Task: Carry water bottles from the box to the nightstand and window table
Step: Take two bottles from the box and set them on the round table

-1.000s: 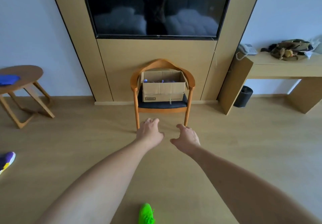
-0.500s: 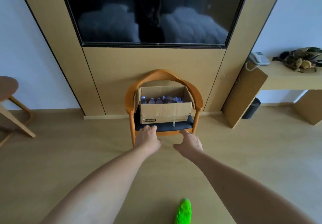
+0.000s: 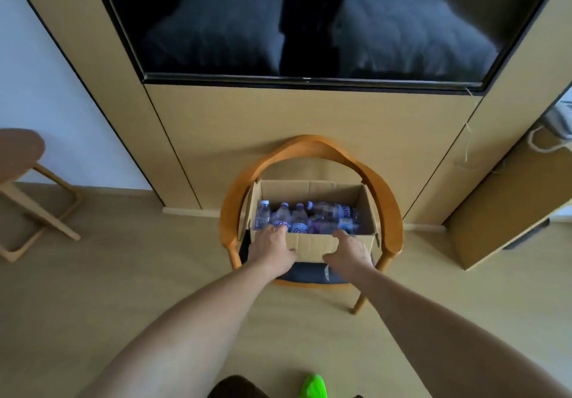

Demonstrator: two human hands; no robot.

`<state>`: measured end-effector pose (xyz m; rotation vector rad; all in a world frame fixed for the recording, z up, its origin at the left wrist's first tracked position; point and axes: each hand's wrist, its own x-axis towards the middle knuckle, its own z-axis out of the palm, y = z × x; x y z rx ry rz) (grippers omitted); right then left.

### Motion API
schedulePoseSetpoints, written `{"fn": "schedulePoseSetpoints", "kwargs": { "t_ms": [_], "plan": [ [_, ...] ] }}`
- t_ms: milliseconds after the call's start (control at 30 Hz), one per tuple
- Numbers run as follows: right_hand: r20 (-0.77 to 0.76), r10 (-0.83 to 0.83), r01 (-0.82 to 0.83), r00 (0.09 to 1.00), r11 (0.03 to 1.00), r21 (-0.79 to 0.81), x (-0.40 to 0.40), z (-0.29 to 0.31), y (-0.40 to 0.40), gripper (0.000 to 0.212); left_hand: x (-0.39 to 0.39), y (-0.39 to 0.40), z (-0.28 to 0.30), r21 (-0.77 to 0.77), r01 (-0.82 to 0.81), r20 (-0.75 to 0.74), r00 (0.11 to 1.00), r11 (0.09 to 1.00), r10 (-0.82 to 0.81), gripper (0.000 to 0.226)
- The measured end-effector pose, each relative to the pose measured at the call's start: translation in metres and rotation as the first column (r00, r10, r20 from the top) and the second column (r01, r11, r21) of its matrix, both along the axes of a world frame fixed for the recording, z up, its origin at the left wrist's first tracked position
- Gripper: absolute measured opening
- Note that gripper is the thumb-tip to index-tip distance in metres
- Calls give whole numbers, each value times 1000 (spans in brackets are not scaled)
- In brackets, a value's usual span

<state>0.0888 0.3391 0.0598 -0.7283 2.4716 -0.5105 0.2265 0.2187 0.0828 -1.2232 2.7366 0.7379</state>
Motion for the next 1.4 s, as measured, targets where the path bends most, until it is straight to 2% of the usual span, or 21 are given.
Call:
{"fn": "schedulePoseSetpoints", "kwargs": {
  "t_ms": [200,333,467,633,733,967,1033,1100,1167,1267,1400],
  "plan": [
    [97,37,-42,995,997,59,-47,-22,-54,67,-52,-57,-29,58,-22,102,995,998,16,49],
    [108,1,-9,994,997,81,-82,-42,-84,52,-95,-103,-52,101,-12,112,994,995,1,48],
    [132,-51,31,990,988,151,-111,-59,-107,50,-130,-143,-76,190,-2,98,995,982,-17,54],
    [155,-96,57,983,969,241,-140,-80,-134,46,-156,-175,-107,325,-30,152,988,945,-21,62],
    [173,-97,41,980,953,300,-147,-92,-146,50,-165,-187,-125,366,-51,210,977,929,-29,63],
    [220,-98,3,970,918,396,-165,-133,-156,53,-175,-194,-162,408,-206,321,944,889,71,53],
    [167,-53,-23,984,908,419,-177,-144,-156,55,-175,-195,-173,403,-268,349,929,875,124,55],
    [96,60,-98,994,879,466,-190,-156,-156,61,-174,-193,-185,393,-346,390,902,852,186,59],
    [88,138,-164,986,844,510,-200,-167,-154,70,-171,-188,-195,380,-409,419,876,829,240,64],
    [110,152,-187,982,836,516,-203,-183,-149,75,-170,-177,-207,352,-466,407,857,812,315,63],
    [53,214,-210,975,830,517,-196,-202,-145,91,-179,-168,-216,302,-532,409,822,791,396,60]
  ]
}}
